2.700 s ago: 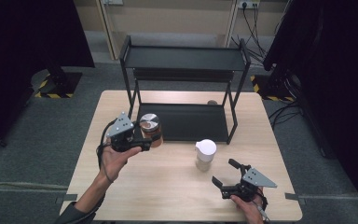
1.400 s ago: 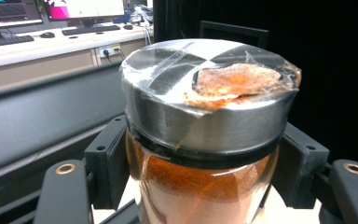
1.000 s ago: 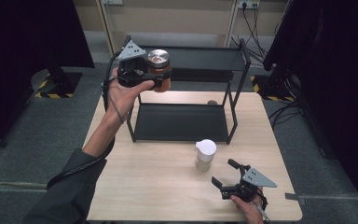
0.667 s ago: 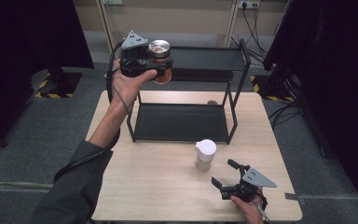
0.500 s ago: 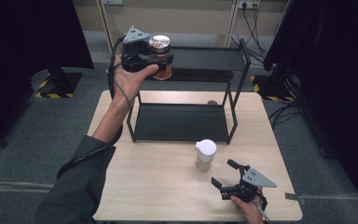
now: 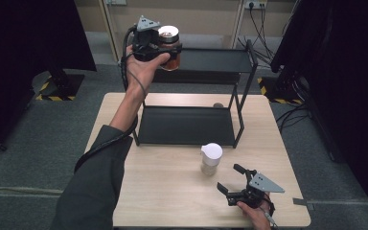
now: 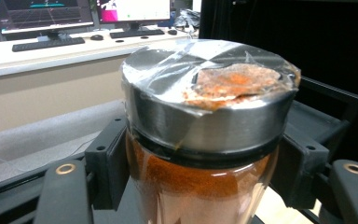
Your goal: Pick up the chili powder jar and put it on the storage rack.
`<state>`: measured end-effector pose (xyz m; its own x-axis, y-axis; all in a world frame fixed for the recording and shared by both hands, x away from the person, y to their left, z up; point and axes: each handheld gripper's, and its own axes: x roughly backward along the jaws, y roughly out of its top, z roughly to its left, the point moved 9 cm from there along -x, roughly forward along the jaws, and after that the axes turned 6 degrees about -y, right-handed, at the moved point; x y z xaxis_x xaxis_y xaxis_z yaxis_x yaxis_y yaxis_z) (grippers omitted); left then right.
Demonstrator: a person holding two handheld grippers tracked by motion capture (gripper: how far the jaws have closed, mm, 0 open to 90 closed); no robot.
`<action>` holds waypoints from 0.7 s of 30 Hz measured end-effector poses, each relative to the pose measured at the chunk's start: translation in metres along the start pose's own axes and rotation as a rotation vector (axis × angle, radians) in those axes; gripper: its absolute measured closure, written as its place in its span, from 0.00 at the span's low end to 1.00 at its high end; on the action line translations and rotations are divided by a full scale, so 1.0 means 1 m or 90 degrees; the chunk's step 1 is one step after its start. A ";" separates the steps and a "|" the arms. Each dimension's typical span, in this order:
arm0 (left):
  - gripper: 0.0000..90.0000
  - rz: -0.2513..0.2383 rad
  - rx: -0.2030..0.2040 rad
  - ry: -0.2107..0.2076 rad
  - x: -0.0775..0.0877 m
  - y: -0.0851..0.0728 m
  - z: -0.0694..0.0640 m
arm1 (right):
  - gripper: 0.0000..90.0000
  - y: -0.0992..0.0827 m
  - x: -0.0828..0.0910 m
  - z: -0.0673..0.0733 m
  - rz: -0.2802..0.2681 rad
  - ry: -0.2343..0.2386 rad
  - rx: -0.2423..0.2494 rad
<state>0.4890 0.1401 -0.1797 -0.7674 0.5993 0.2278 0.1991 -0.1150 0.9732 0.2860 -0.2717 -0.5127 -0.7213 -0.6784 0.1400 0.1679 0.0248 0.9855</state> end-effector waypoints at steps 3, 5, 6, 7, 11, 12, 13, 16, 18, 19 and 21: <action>0.34 0.002 0.003 0.020 -0.007 0.003 0.002 | 0.00 0.000 0.000 0.000 0.000 0.002 0.000; 0.34 0.001 0.004 0.026 -0.011 0.005 0.004 | 0.00 0.000 0.001 0.000 0.000 0.003 -0.001; 0.34 0.001 0.006 0.033 -0.016 0.007 0.006 | 0.00 0.000 0.001 0.000 0.001 0.004 -0.002; 0.34 0.001 0.006 0.033 -0.016 0.007 0.006 | 0.00 0.000 0.001 0.000 0.001 0.004 -0.002; 0.34 0.008 0.010 0.046 -0.024 0.007 0.008 | 0.00 0.000 0.001 0.000 0.000 0.008 -0.004; 0.34 0.011 0.009 0.049 -0.025 0.007 0.008 | 0.00 0.000 0.002 0.000 -0.001 0.008 -0.003; 0.34 0.014 0.006 0.052 -0.027 0.007 0.008 | 0.00 0.000 0.002 0.000 -0.001 0.008 -0.004; 0.34 0.012 0.012 0.056 -0.031 0.006 0.008 | 0.00 0.000 0.002 0.000 -0.001 0.008 -0.005; 0.34 0.016 0.012 0.057 -0.033 0.006 0.007 | 0.00 0.000 0.002 0.000 -0.001 0.009 -0.004; 0.34 0.017 0.015 0.056 -0.033 0.005 0.007 | 0.00 0.000 0.001 0.000 -0.001 0.009 -0.003; 0.34 0.013 0.022 0.056 -0.035 0.004 0.008 | 0.00 0.000 0.001 0.000 0.000 0.010 -0.005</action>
<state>0.5211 0.1253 -0.1843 -0.8135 0.5248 0.2507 0.2349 -0.0979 0.9671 0.2853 -0.2725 -0.5127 -0.7103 -0.6903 0.1377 0.1725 0.0191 0.9848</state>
